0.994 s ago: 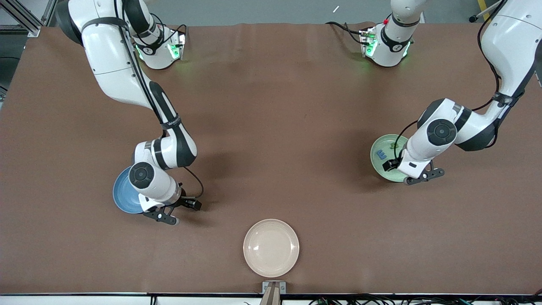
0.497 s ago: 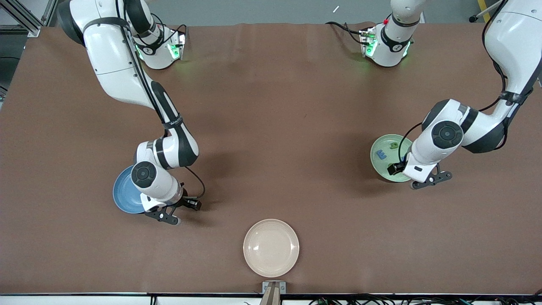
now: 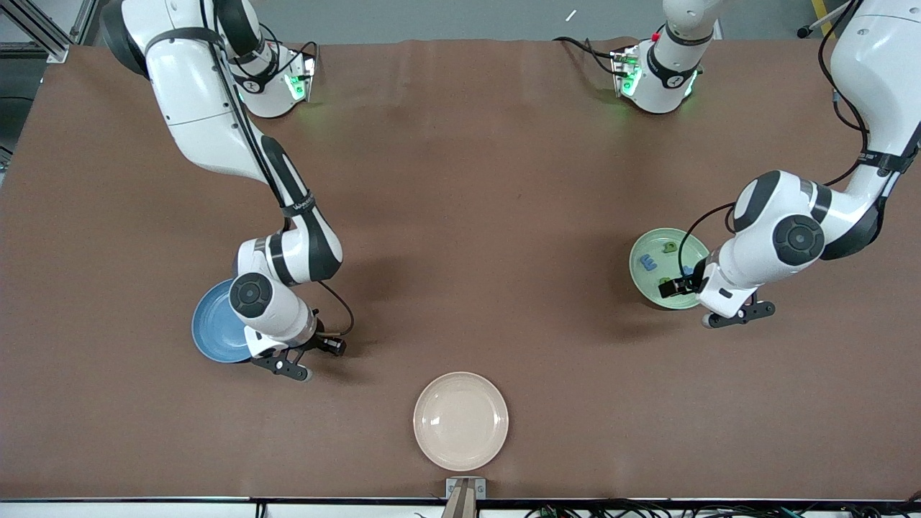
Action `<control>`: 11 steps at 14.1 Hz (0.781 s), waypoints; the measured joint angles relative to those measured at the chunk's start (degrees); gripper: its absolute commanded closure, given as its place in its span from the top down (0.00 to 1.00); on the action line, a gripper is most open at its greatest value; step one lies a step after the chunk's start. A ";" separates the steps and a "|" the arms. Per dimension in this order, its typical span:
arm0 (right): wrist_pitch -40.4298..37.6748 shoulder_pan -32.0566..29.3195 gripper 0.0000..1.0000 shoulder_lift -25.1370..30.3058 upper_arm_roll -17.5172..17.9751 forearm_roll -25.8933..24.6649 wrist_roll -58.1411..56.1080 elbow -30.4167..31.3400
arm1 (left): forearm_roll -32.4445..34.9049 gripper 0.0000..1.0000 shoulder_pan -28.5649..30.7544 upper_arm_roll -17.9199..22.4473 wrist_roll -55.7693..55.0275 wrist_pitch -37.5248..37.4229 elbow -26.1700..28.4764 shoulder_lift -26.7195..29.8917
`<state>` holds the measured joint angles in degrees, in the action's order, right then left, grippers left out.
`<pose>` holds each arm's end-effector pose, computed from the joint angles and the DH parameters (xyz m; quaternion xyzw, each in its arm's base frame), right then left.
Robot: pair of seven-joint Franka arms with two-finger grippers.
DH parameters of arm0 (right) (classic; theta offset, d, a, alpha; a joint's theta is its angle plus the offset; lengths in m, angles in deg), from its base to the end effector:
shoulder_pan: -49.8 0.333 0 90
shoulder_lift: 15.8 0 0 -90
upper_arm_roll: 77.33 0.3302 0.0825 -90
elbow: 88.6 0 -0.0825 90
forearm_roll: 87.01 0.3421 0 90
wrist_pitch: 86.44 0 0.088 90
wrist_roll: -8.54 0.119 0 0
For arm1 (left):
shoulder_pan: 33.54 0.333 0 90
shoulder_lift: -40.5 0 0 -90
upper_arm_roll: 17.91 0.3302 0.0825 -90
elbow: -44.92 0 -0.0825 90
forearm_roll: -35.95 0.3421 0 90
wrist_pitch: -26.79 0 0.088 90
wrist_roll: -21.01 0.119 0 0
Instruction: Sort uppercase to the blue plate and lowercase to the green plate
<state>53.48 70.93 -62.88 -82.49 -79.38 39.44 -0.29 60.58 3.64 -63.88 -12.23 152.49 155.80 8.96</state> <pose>0.6641 0.2030 0.2018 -0.9857 0.1629 -0.0334 0.0282 0.5805 -0.0382 0.2941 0.9932 0.1046 -0.0491 0.0108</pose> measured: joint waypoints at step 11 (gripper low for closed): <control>-4.50 -0.12 0.01 0.47 -0.20 0.16 0.04 -1.03 | -27.54 0.99 -48.32 48.26 15.21 -0.15 -1.01 10.32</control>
<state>48.97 70.81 -62.42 -82.69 -79.22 39.48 -1.32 33.04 -44.68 -15.63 2.97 152.34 154.79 19.28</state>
